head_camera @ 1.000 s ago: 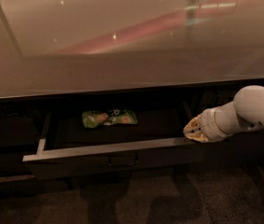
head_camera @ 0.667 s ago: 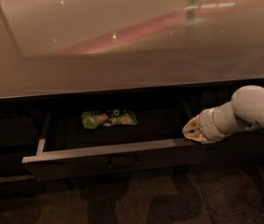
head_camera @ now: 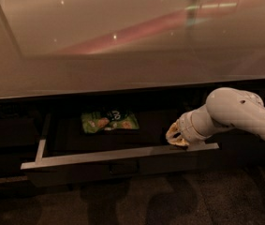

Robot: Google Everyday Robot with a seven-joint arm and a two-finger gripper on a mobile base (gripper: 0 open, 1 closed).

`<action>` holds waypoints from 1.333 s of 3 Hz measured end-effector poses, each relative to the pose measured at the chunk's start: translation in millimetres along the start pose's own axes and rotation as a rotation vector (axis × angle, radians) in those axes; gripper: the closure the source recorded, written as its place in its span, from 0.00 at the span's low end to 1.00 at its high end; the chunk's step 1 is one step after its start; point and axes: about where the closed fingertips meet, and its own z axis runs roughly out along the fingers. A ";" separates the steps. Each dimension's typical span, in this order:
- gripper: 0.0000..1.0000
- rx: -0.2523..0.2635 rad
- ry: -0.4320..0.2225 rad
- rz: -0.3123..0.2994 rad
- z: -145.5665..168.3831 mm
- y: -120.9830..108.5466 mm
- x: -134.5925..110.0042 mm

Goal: Open top drawer

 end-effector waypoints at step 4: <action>1.00 -0.105 0.019 -0.078 38.1 67.5 -37.1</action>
Offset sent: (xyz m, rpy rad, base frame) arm -0.0130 0.0087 -0.0459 -0.0415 0.0887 0.0213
